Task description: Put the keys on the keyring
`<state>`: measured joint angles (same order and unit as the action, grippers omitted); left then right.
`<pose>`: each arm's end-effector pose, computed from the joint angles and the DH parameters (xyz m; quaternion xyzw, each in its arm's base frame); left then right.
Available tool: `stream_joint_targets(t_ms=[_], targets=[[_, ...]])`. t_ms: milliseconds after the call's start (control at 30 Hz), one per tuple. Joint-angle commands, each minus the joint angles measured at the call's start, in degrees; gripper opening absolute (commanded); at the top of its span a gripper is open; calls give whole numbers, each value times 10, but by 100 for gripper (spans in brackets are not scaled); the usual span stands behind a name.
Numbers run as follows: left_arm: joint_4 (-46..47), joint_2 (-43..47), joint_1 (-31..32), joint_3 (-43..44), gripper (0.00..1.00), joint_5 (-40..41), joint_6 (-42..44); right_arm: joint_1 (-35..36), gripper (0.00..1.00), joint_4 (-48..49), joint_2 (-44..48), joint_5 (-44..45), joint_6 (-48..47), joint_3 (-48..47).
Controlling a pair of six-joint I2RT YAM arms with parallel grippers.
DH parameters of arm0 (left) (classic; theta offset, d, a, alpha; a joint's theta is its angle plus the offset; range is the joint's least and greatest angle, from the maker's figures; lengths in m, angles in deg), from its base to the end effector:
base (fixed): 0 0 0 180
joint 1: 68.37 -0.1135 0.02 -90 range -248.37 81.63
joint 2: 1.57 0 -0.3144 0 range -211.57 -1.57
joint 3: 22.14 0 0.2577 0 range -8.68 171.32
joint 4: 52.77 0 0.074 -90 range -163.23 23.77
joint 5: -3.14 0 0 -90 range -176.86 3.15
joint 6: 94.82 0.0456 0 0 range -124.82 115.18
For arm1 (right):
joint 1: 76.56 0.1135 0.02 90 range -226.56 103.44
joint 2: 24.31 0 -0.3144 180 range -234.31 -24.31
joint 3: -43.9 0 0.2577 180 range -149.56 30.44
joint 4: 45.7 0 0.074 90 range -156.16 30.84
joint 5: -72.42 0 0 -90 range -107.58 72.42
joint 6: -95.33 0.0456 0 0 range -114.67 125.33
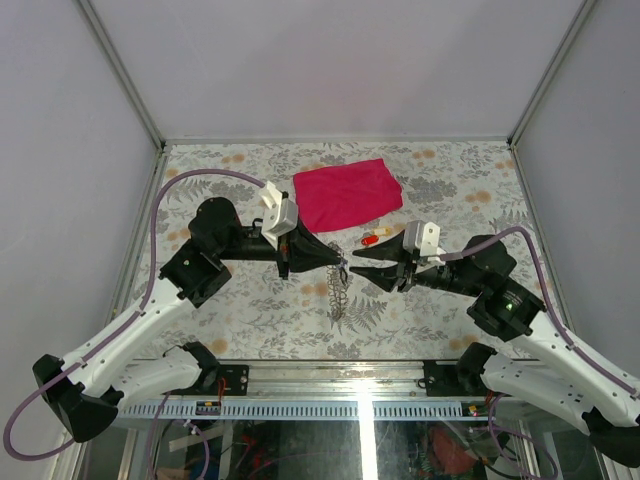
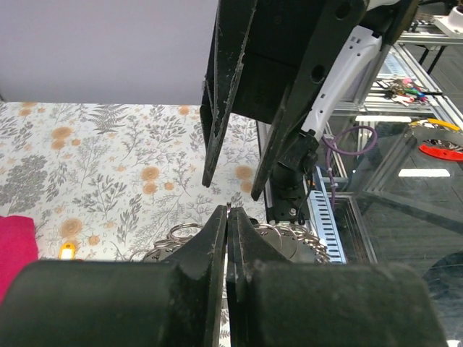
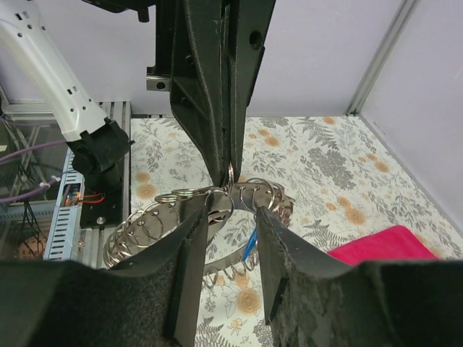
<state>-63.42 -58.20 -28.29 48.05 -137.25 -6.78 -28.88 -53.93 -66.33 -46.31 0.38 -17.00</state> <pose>0.1308 -0.1560 0.4417 0.4952 0.4884 -0.5090 0.5070 0.0796 0.1200 0.4284 -0.4453 0.4697 0.4191 0.6367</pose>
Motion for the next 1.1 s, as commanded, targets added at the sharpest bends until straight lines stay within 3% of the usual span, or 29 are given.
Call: stream_joint_targets(t_ms=[0,567,1067], targets=[[50,2,0,12,0,-31,-7,1,38,27,-3,-33,-20,-28],[42,1,-1,15,0,-33,-3,1,35,73,-44,-68,12,-28],[40,2,-1,15,0,-31,-1,1,16,88,-66,-93,29,-27]])
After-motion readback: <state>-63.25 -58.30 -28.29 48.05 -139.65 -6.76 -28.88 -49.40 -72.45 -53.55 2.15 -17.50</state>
